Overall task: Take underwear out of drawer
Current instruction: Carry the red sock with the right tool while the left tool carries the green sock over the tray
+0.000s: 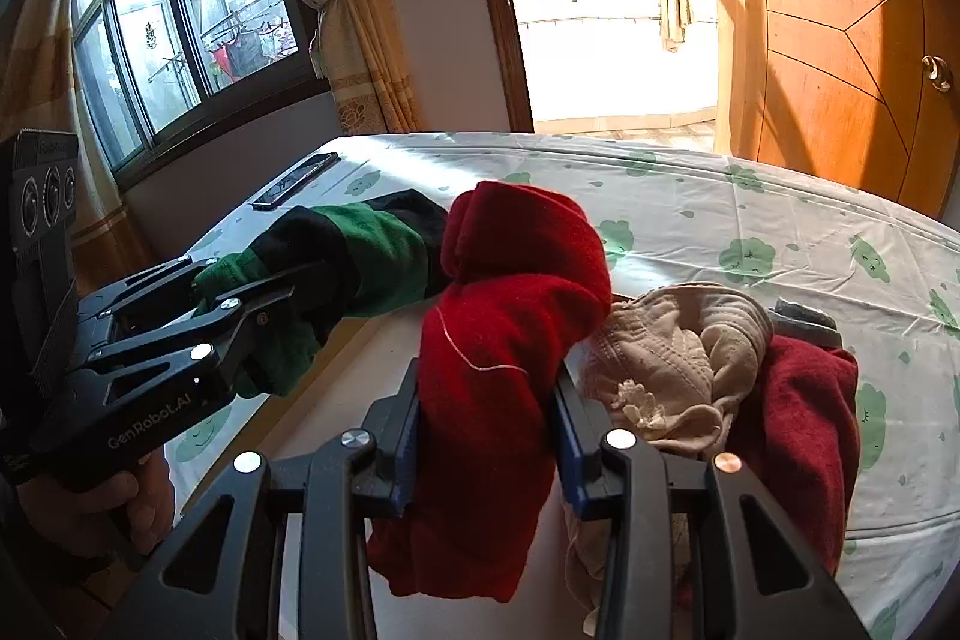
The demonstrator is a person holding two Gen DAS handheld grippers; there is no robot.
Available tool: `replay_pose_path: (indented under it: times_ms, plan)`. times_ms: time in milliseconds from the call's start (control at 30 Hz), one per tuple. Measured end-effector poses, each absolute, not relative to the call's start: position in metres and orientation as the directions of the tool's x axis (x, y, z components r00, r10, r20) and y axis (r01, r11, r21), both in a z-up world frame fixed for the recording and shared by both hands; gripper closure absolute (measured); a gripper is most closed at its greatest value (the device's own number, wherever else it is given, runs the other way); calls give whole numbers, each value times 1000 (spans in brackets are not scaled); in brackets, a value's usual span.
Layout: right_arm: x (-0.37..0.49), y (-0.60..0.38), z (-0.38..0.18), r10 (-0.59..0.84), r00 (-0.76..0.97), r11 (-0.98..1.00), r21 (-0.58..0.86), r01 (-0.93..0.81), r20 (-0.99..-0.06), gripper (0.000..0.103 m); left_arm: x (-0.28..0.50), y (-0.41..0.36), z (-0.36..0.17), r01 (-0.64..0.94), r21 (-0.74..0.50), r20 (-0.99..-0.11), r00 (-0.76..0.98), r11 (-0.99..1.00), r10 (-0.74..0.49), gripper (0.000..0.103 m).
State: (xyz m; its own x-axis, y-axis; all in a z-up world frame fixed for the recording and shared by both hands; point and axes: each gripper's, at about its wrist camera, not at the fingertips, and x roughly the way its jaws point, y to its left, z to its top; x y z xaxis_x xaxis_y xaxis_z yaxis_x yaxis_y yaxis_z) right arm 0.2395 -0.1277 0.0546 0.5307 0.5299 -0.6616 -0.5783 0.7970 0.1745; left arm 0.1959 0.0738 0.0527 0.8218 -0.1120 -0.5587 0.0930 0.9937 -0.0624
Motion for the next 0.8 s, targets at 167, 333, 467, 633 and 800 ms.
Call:
replay_pose_path:
  times_ms: [167,333,467,633,800]
  plan:
    - [251,-120,45,498,498,808,171,-563,-710,63,206,75,47,92,-76,-585,802,993,-119,75]
    - [262,-116,37,480,467,818,187,-544,-743,63,213,74,38,83,-67,-619,778,994,-107,75]
    - [265,-112,33,460,461,824,171,-541,-759,63,217,75,31,86,-69,-640,760,994,-110,75]
    - [269,-110,28,442,447,828,161,-538,-778,63,220,73,27,99,-71,-661,741,993,-121,75]
    - [269,-107,27,428,447,828,143,-542,-786,62,221,70,25,100,-58,-678,726,993,-113,75]
